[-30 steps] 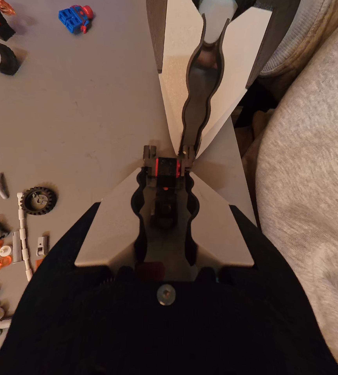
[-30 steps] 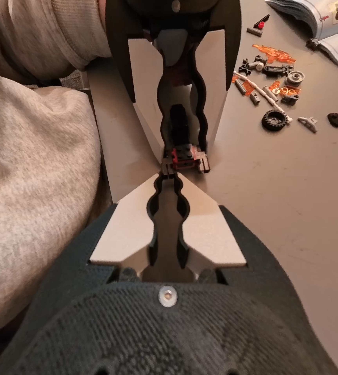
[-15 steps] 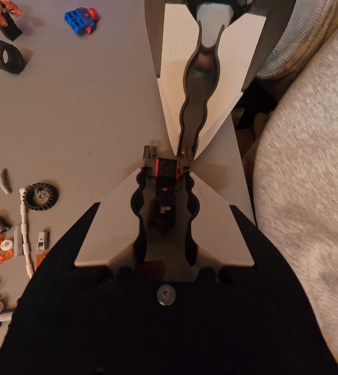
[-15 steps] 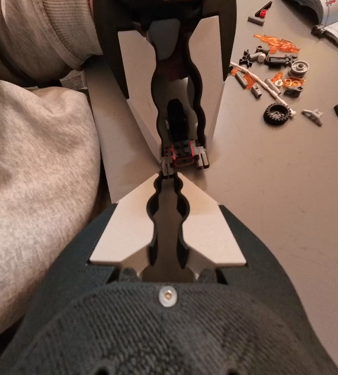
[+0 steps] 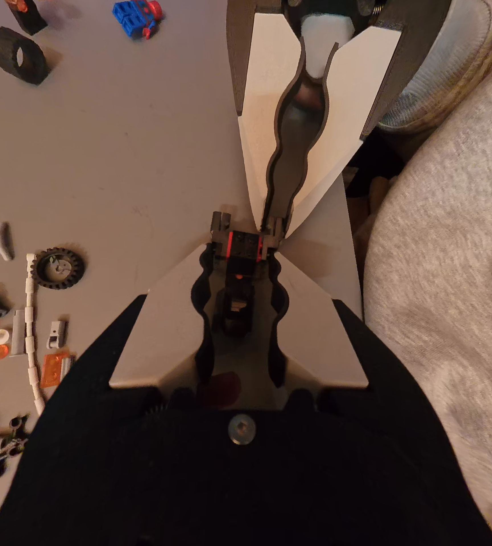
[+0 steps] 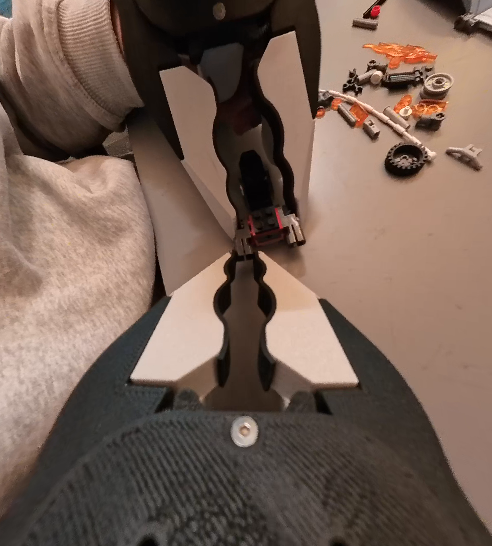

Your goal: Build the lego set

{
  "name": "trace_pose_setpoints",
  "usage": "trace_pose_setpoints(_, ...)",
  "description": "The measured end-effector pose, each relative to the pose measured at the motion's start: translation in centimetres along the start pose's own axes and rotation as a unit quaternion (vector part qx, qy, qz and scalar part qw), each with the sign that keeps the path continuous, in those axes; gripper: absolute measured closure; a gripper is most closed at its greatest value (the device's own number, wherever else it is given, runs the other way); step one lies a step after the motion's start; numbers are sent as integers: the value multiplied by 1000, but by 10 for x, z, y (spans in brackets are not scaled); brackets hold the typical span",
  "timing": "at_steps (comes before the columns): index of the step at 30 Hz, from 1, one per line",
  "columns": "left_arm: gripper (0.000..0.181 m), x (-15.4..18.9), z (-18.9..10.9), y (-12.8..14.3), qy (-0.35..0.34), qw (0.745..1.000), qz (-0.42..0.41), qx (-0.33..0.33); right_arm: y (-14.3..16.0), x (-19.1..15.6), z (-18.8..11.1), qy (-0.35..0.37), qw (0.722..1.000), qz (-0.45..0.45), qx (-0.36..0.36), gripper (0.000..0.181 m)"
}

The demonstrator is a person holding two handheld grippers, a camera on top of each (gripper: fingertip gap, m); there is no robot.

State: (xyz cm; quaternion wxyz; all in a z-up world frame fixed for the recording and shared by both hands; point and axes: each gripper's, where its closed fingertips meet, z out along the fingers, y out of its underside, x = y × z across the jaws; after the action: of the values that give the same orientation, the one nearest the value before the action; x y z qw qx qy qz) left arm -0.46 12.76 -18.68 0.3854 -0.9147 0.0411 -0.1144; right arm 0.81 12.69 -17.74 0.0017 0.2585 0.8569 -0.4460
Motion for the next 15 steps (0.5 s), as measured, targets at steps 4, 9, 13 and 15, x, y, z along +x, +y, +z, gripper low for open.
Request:
trace_pose_setpoints(4, 145, -1, 0, 0, -7, 1000, 0, 0, 1, 1, 1, 0, 1000, 10, -4, 171)
trace_pose_setpoints(9, 147, -2, 0, 0, -7, 1000, -5, 1, 1, 2, 2, 3, 1000, 12, -6, 171)
trace_pose_setpoints(13, 147, -2, -1, 0, -11, 1000, -5, 1, 1, 3, 2, 5, 1000, 12, -7, 171)
trace_pose_setpoints(15, 147, -2, -1, 1, -14, 1000, -2, 0, 1, 3, 2, 5, 1000, 13, -8, 171)
